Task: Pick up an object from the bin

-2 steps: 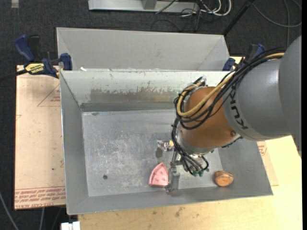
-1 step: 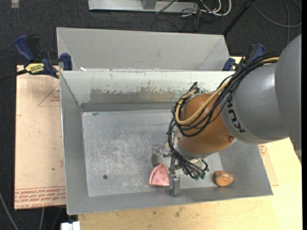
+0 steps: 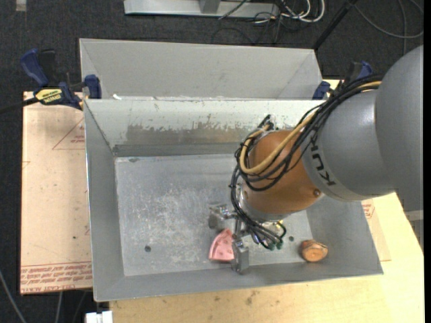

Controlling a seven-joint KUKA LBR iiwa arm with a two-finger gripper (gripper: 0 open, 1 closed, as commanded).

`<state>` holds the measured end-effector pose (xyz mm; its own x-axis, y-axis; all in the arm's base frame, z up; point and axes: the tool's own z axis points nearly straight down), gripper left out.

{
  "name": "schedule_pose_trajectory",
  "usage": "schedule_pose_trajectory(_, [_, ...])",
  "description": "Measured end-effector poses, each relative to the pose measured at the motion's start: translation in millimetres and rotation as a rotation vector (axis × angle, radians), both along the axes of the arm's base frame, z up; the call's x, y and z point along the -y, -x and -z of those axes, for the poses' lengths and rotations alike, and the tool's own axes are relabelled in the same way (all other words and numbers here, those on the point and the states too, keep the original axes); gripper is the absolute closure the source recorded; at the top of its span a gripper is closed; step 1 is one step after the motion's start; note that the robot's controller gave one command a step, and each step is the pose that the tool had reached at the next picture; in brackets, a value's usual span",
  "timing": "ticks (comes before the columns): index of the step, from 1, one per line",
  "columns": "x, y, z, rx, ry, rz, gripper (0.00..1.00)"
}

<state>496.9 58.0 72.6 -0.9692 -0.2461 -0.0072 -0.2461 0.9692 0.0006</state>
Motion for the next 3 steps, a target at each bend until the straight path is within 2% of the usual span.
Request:
schedule_pose_trajectory(1, [-14.2,2.1,1.1,-0.002,0.000,-0.238,1.00])
schedule_pose_trajectory(3, [-14.1,2.1,1.1,-0.002,0.000,-0.238,1.00])
